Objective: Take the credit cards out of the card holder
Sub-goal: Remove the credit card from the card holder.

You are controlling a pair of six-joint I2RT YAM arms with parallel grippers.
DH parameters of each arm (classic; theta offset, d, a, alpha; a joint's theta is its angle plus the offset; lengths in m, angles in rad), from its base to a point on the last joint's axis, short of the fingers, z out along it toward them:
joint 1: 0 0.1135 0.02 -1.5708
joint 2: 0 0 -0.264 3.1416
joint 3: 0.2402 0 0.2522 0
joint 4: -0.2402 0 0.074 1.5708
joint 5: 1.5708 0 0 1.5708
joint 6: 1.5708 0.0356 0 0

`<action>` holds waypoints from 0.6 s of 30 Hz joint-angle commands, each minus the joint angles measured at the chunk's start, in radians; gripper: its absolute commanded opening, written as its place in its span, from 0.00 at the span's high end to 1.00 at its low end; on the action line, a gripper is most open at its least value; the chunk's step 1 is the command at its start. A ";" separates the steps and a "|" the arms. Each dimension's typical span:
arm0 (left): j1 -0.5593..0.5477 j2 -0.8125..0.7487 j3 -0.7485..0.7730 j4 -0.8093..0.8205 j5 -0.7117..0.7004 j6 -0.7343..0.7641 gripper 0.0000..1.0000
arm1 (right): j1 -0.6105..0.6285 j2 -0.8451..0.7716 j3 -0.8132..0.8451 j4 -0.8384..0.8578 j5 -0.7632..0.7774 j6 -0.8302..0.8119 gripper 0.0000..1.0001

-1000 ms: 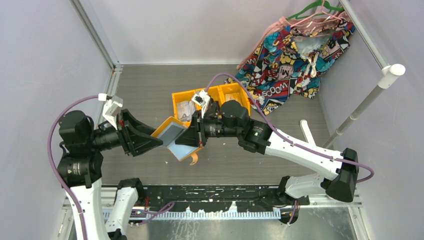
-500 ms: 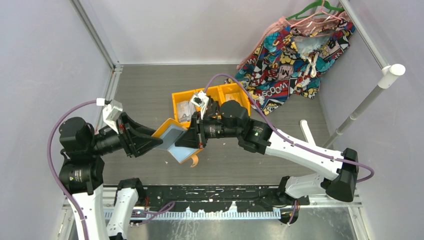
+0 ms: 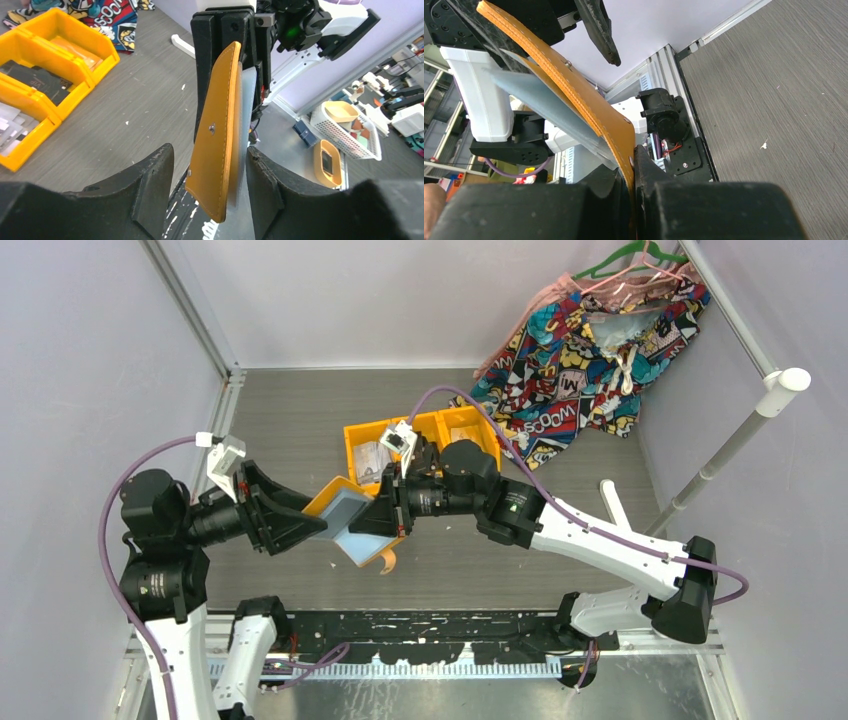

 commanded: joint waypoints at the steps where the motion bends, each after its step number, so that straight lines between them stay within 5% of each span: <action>1: 0.000 0.003 0.029 0.077 0.071 -0.065 0.44 | 0.005 -0.002 0.049 0.046 -0.007 -0.007 0.99; 18: -0.001 -0.064 -0.007 0.021 -0.055 0.077 0.41 | 0.013 0.006 0.070 0.046 -0.013 0.001 0.99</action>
